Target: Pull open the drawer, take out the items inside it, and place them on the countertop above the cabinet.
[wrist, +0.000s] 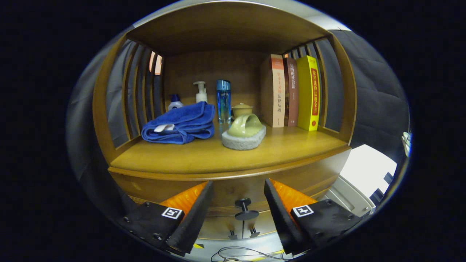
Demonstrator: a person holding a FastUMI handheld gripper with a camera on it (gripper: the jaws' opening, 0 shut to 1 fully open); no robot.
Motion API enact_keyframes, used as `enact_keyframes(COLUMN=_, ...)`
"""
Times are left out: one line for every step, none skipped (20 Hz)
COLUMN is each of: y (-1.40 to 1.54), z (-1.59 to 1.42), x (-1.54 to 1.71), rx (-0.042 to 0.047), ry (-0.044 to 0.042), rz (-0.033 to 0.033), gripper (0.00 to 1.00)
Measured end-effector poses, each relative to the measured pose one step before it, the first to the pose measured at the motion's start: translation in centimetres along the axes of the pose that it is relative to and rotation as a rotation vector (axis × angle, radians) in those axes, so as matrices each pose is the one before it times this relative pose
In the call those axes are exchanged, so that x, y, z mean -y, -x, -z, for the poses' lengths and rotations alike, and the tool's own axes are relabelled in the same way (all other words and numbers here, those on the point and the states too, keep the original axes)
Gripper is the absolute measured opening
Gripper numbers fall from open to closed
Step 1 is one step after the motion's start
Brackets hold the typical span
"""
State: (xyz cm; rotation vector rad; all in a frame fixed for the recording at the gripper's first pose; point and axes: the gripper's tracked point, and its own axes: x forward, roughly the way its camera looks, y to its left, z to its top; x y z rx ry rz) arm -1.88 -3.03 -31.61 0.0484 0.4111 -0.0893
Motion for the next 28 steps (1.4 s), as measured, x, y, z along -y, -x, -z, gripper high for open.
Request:
enact_keyframes(y=0.424, z=-1.085, x=-0.174, rx=0.00976, ry=0.01241, rz=-0.00617, gripper=0.94)
enact_keyframes(y=0.410, z=-0.981, x=-0.060, rx=0.00283, ry=0.01466, rz=-0.00230, gripper=0.94)
enact_keyframes(y=0.559, z=-1.199, x=-0.015, rx=0.00717, ry=0.01198, rz=-0.00267, gripper=0.94)
enact_keyframes(y=0.371, z=-1.199, x=-0.192, rx=0.01268, ry=0.00140, rz=-0.00751, gripper=0.94)
enact_keyframes(y=0.363, z=-1.095, x=-0.282, rx=0.01302, ry=-0.00275, rz=-0.00709, gripper=0.95)
enact_keyframes(y=0.453, z=-1.256, x=-0.181, rx=0.01206, ry=-0.00622, rz=-0.00684, gripper=0.95)
enact_keyframes(y=0.516, z=-1.045, x=-0.030, rx=0.00127, ry=-0.00485, rz=-0.00415, gripper=0.94)
enact_keyframes(y=0.649, z=-0.884, x=-0.064, rx=-0.00427, ry=-0.00150, rz=-0.00207, gripper=0.94)
enact_keyframes(y=0.684, z=-1.249, x=-0.243, rx=0.00424, ry=-0.00277, rz=-0.00736, gripper=0.94)
enact_keyframes(y=0.539, z=-1.393, x=-0.313, rx=0.01381, ry=-0.00298, rz=-0.00998, gripper=0.94)
enact_keyframes(y=0.681, z=-1.346, x=-0.254, rx=0.01500, ry=0.00173, rz=-0.00745, gripper=0.94)
enact_keyframes(y=0.678, z=-1.391, x=-0.239, rx=0.01613, ry=0.00487, rz=-0.00687, gripper=0.94)
enact_keyframes(y=0.602, z=-1.315, x=-0.152, rx=0.01431, ry=0.00628, rz=-0.00512, gripper=0.94)
enact_keyframes(y=0.578, z=-1.221, x=-0.186, rx=0.01385, ry=0.00625, rz=-0.00533, gripper=0.94)
enact_keyframes(y=0.564, z=-1.157, x=-0.096, rx=0.01394, ry=0.00518, rz=-0.00345, gripper=0.94)
enact_keyframes(y=0.462, z=-1.092, x=0.030, rx=0.01189, ry=0.00505, rz=0.00074, gripper=0.94)
enact_keyframes(y=0.367, z=-0.919, x=-0.048, rx=0.01185, ry=0.00236, rz=-0.00231, gripper=0.94)
enact_keyframes(y=0.086, z=-1.527, x=-0.147, rx=0.01143, ry=0.00023, rz=-0.00148, gripper=0.94)
enact_keyframes(y=0.466, z=-0.903, x=-0.245, rx=0.00757, ry=-0.00055, rz=0.00054, gripper=0.94)
enact_keyframes(y=0.298, z=-0.565, x=-0.022, rx=0.00590, ry=-0.00216, rz=-0.00044, gripper=0.94)
enact_keyframes(y=0.304, z=-0.251, x=-0.084, rx=0.00272, ry=-0.00043, rz=0.00112, gripper=0.94)
enact_keyframes(y=0.132, z=-0.204, x=-0.096, rx=0.00474, ry=0.00101, rz=-0.00159, gripper=0.94)
enact_keyframes(y=-0.037, z=-0.212, x=0.058, rx=0.00217, ry=0.00288, rz=0.00108, gripper=0.94)
enact_keyframes(y=0.025, z=-0.039, x=0.025, rx=0.00105, ry=0.00052, rz=-0.00017, gripper=0.94)
enact_keyframes(y=-0.010, z=0.128, x=-0.084, rx=-0.00073, ry=-0.00078, rz=-0.00097, gripper=0.94)
enact_keyframes(y=-0.018, z=0.121, x=-0.094, rx=-0.00123, ry=-0.00233, rz=-0.00059, gripper=0.94)
enact_keyframes(y=-0.055, z=0.141, x=0.030, rx=-0.00253, ry=-0.00222, rz=-0.00042, gripper=0.94)
enact_keyframes(y=-0.059, z=0.133, x=-0.011, rx=-0.00068, ry=-0.00260, rz=-0.00038, gripper=0.94)
